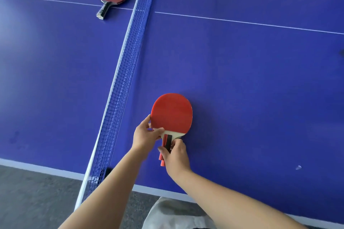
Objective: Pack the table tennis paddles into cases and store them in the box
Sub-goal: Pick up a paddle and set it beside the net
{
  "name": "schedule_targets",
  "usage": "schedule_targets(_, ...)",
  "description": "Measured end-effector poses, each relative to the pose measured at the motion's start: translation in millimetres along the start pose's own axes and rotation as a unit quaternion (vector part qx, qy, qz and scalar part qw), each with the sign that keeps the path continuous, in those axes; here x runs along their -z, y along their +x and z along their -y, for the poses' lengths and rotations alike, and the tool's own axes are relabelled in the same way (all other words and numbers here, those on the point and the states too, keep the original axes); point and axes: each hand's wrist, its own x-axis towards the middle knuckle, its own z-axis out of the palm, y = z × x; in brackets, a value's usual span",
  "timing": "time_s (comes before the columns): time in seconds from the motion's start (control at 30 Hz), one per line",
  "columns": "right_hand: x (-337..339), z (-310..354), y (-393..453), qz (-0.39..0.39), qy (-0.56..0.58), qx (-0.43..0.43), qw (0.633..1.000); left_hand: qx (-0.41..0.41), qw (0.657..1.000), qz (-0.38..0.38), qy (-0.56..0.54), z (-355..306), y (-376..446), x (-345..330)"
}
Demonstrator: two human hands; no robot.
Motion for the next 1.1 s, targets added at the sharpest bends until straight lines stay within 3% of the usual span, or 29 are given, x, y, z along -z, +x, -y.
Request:
schedule_targets(0.23, 1, -1, 2, 0.014, -0.053, -0.007, 0.998, 0.040, 0.999, -0.010, -0.001, 11, 0, 6)
schedule_targets(0.4, 5, -4, 2, 0.006, -0.054, -0.018, 0.998, 0.011, 0.998, -0.015, 0.058, 11, -5, 2)
schedule_targets(0.53, 5, -10, 4, 0.041, 0.020, -0.010, 0.999, 0.099, 0.992, -0.040, 0.061, 11, -22, -12)
schedule_targets(0.63, 14, -26, 3, 0.070, 0.012, -0.009, 0.997, 0.137, 0.986, -0.028, 0.090, 16, -39, -29)
schedule_targets(0.83, 44, -59, -8, 0.077, -0.008, -0.028, 0.997, 0.106, 0.948, -0.069, 0.292, 29, -52, -56)
schedule_targets(1.1, 81, -78, -12, 0.023, -0.103, 0.020, 0.994, 0.066, 0.953, -0.102, 0.276, 43, -57, -57)
